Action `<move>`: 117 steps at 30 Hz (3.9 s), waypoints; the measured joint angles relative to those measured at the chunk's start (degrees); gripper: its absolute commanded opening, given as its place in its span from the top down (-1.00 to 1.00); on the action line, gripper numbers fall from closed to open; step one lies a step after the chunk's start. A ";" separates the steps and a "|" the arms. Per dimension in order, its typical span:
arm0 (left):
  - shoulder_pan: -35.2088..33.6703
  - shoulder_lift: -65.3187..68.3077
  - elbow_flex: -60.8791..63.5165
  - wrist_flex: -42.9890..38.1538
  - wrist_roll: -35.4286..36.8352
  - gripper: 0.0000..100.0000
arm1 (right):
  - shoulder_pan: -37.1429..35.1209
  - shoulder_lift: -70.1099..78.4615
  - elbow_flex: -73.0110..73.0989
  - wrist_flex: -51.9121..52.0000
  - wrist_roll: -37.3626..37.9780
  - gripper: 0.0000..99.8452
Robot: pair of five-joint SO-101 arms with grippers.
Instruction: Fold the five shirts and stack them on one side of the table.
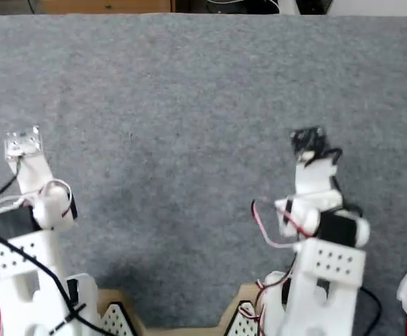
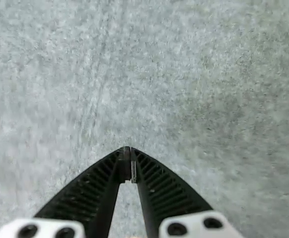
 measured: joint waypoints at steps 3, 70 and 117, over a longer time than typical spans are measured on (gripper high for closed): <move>0.00 -3.78 5.63 -5.10 -4.57 0.92 | 0.00 -5.36 7.91 -3.78 0.18 0.99; 9.76 -8.09 32.53 -15.65 -3.78 0.82 | 0.09 -40.97 32.53 2.11 -5.80 0.99; 9.76 -8.09 32.53 -15.65 -3.78 0.82 | 0.09 -40.97 32.53 2.11 -5.80 0.99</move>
